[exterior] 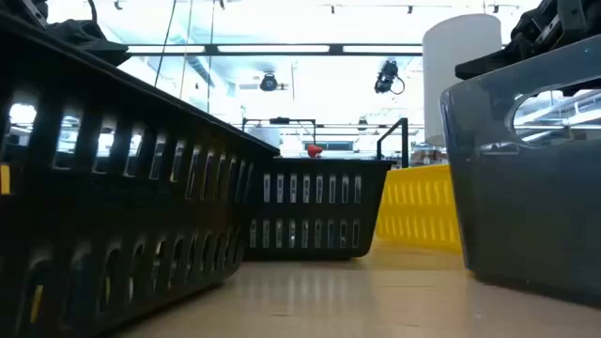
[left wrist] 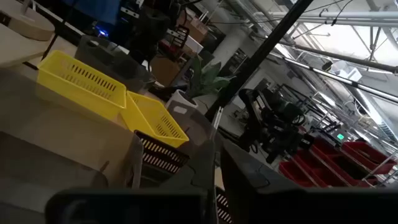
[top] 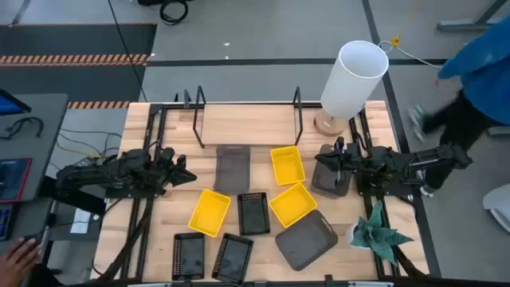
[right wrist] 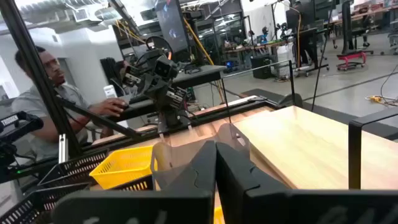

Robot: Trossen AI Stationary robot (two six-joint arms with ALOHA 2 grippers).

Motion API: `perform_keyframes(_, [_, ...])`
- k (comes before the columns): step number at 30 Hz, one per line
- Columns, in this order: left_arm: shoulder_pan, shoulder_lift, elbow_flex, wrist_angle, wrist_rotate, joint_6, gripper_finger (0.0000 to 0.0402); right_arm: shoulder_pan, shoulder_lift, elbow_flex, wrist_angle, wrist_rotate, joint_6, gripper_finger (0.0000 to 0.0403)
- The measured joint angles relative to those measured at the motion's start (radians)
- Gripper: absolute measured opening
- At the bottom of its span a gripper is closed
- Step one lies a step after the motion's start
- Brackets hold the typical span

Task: Stack baskets on shelf by color

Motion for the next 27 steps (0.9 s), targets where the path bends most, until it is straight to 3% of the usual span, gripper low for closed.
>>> perform_keyframes(27, [0.0, 0.0, 0.0, 0.0, 0.0, 0.0, 0.0034, 0.0, 0.0, 0.0, 0.0, 0.0, 0.0, 0.0014])
